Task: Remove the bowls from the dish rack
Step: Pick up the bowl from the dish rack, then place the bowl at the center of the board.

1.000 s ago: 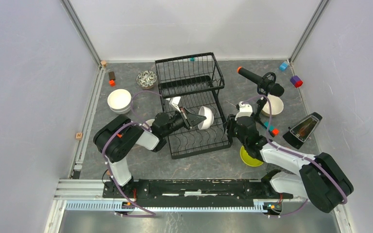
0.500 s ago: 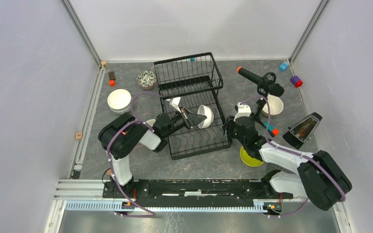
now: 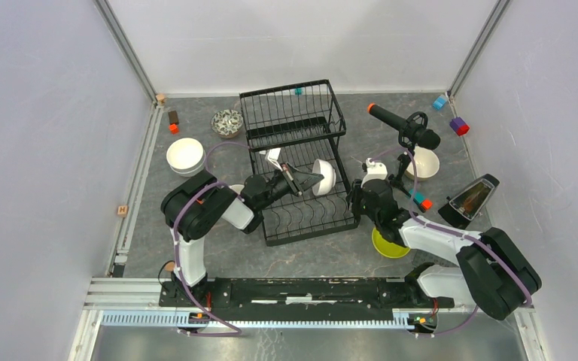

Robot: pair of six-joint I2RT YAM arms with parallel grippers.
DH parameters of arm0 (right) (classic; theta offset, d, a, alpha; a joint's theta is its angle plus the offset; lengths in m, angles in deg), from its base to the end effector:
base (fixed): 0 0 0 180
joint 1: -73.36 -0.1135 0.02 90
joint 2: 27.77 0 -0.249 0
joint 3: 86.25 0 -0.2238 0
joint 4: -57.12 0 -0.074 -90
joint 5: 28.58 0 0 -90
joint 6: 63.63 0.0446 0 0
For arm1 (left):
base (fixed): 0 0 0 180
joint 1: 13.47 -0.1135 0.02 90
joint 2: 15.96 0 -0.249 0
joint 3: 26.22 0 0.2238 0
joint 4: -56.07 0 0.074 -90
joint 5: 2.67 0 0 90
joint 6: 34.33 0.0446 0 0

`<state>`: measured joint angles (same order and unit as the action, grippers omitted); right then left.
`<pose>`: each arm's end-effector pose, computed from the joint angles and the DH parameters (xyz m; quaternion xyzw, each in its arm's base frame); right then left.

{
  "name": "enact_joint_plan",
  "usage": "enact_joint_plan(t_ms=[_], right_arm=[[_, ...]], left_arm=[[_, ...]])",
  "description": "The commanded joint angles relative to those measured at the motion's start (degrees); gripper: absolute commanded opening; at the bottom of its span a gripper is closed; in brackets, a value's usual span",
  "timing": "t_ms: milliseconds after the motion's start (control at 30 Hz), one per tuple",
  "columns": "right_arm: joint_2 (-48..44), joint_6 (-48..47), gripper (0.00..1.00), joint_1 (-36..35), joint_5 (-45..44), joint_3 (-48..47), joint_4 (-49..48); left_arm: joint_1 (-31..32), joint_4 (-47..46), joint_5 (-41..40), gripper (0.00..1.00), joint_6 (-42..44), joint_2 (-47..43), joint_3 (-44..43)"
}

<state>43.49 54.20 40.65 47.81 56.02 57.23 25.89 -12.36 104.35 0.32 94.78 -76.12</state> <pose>0.1944 0.1124 0.1607 0.0186 0.8768 0.1462 0.4576 0.2491 -0.2212 0.1663 0.0196 0.6607 -0.6134 0.4324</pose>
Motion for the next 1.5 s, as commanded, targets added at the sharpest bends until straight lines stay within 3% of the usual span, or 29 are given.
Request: enact_joint_plan(t_ms=[0,267,800,1233,1467], right_arm=[[0.1,0.5,0.37,0.4,-1.6,-2.6,-0.3],[0.4,1.1,0.36,0.4,-1.5,-2.8,-0.2],[-3.5,0.2,0.39,0.9,-2.0,-3.8,3.1],[-14.7,-1.3,0.54,0.8,-3.9,-5.2,12.5],[-25.1,-4.7,0.60,0.9,-4.6,-8.7,22.3]], left_arm=[[0.3,-4.1,-0.2,0.02,-9.3,0.1,-1.4],[2.2,-0.9,-2.1,0.02,-14.3,-1.9,-0.1],[6.6,6.1,-4.3,0.02,-10.8,-12.5,1.8],[8.6,9.2,-6.1,0.02,-8.8,-18.7,5.9],[11.2,18.2,-6.8,0.02,-3.8,-27.2,7.6]])
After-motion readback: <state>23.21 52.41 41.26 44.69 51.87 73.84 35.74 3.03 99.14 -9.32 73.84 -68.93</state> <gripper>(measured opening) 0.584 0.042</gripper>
